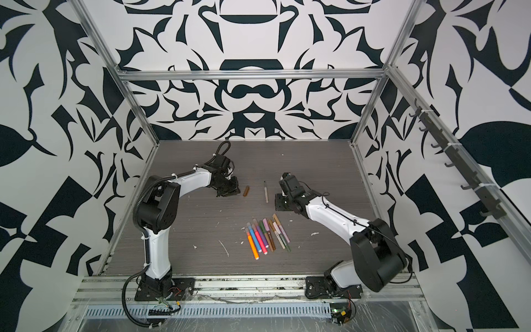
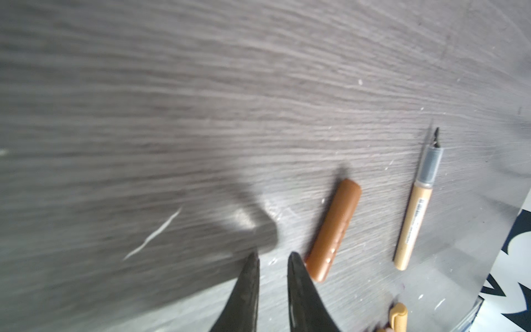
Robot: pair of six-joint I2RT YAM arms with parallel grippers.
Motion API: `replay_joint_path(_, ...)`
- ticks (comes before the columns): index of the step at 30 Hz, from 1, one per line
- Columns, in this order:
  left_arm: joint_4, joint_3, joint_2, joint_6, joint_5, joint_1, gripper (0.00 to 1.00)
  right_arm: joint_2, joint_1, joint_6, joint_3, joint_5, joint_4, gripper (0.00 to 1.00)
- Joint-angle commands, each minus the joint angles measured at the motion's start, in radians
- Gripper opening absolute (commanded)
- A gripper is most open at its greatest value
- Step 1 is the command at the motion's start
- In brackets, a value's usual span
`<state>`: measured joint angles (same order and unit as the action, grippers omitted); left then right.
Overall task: Open the pen caps
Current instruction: 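Open the right gripper to leave the tan pen, then move over the markers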
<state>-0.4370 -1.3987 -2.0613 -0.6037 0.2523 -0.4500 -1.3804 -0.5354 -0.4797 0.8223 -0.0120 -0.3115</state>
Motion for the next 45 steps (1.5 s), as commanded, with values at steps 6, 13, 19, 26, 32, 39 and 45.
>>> replay_joint_path(6,-0.063,0.021,-0.088,-0.006,-0.041,-0.019,0.15,0.078,0.021,-0.037,-0.109,0.001,0.091,0.48)
replay_joint_path(13,-0.093,-0.005,-0.101,-0.001,-0.055,-0.037,0.13,0.069,0.044,-0.046,-0.133,-0.023,0.122,0.48)
replay_joint_path(19,-0.149,-0.039,-0.116,0.02,-0.122,-0.061,0.13,0.091,0.073,-0.058,-0.163,-0.046,0.143,0.48)
replay_joint_path(26,-0.155,-0.028,-0.114,0.021,-0.132,-0.066,0.12,0.095,0.089,-0.062,-0.175,-0.063,0.153,0.48)
replay_joint_path(32,-0.156,-0.028,-0.107,0.02,-0.128,-0.072,0.12,0.089,0.094,-0.063,-0.175,-0.07,0.157,0.48)
replay_joint_path(39,-0.155,-0.033,-0.108,0.019,-0.121,-0.073,0.13,0.078,0.098,-0.064,-0.172,-0.077,0.156,0.48)
replay_joint_path(45,-0.157,-0.031,-0.108,0.019,-0.121,-0.073,0.15,0.079,0.1,-0.065,-0.173,-0.078,0.157,0.48)
